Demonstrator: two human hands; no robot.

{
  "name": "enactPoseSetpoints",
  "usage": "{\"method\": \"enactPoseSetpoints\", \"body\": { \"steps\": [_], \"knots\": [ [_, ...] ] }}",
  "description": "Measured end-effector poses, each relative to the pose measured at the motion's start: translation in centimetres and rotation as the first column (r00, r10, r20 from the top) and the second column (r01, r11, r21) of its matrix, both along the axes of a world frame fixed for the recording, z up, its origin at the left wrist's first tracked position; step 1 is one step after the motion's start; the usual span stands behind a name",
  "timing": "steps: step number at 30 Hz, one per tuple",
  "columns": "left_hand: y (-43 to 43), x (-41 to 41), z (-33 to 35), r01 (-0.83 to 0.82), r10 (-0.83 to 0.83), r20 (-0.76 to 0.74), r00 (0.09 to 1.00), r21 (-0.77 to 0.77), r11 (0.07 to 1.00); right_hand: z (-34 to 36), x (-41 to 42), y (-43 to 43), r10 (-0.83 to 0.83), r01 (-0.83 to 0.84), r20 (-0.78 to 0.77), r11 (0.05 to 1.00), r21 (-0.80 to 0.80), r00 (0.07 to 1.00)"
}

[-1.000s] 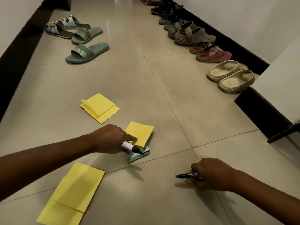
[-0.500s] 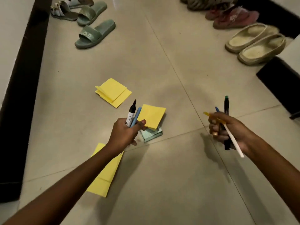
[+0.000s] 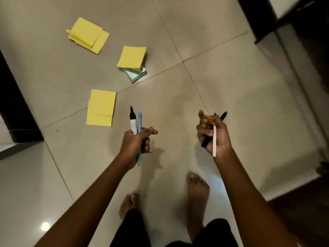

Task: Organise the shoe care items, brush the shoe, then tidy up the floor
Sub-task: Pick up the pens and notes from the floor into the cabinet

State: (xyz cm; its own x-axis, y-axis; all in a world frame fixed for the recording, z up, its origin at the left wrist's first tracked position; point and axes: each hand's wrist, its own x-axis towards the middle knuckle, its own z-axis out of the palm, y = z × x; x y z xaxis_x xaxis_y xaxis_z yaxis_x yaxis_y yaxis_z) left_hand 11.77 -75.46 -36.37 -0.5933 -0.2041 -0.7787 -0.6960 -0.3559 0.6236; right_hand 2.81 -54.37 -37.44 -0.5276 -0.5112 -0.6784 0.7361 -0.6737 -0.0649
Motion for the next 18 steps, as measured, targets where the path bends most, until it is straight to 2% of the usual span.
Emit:
{"method": "enactPoseSetpoints", "body": {
  "steps": [4, 10, 15, 18],
  "knots": [
    [3.9, 2.2, 7.3, 0.105, -0.111, 0.047, 0.993, 0.111, 0.988, 7.3, 5.2, 3.0, -0.156, 0.158, 0.040, 0.986, -0.046, 0.987],
    [9.2, 1.1, 17.4, 0.194, -0.223, 0.052, 0.973, 0.330, 0.924, 15.8, 9.4, 5.1, -0.348, 0.350, 0.041, 0.935, -0.064, 0.937],
    [12.7, -1.3, 21.7, 0.295, -0.317, -0.023, 0.948, 0.436, 0.850, 19.4, 11.3, 7.6, -0.533, 0.531, 0.010, 0.842, -0.099, 0.846],
    [15.1, -2.5, 22.7, 0.306, -0.334, -0.018, 0.942, 0.450, 0.839, 21.1, 11.7, 9.8, -0.614, 0.613, 0.018, 0.785, -0.094, 0.789]
  ]
}}
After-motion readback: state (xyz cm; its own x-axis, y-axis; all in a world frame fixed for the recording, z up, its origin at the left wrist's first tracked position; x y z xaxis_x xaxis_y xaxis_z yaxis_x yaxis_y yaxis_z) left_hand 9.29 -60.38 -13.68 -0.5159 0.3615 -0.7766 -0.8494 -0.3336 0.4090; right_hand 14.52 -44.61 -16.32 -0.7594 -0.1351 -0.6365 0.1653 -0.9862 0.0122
